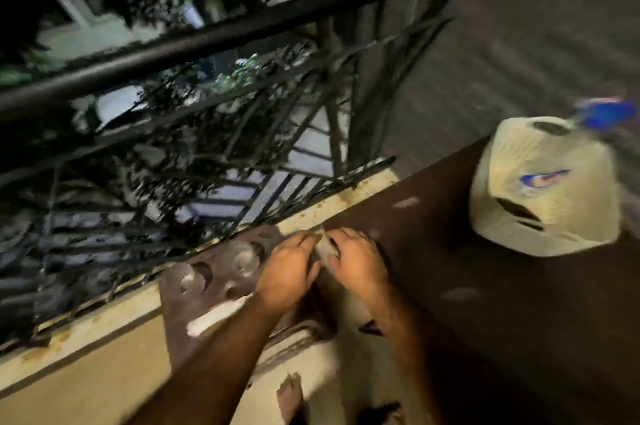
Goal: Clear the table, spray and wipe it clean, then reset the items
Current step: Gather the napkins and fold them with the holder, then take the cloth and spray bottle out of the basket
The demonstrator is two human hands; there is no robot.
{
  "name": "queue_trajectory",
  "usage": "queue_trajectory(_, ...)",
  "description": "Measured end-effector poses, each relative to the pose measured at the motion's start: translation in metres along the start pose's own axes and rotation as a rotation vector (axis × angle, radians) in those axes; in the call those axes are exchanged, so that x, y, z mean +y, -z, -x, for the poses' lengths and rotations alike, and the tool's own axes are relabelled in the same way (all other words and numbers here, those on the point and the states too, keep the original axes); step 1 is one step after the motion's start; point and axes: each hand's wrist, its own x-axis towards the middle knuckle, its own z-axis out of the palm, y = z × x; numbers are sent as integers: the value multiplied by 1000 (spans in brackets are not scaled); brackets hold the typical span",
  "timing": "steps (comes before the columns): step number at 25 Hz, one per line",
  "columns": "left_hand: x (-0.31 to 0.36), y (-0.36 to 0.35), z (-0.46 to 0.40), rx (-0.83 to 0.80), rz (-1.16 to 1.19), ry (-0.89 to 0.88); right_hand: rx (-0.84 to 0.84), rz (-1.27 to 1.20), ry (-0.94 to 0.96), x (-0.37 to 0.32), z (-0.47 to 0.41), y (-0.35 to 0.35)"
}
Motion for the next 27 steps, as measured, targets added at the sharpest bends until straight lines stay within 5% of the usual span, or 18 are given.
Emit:
queue_trajectory(5,151,2,-75,-10,51,-309,304,-1,-287,118,71,126)
queue_trajectory(11,268,-34,-119,-97,78,-507,389,-38,-605,201,162,174)
queue_trajectory(18,292,-57,-185,-157,138,-469,455,-129,-785,241,170,184)
queue_trajectory(24,281,-60,-258,-220,171,-101,567,-280,-991,278,127,207)
queue_trajectory(27,275,-71,-266,-328,155,-84,581,-393,-1043,287,110,207)
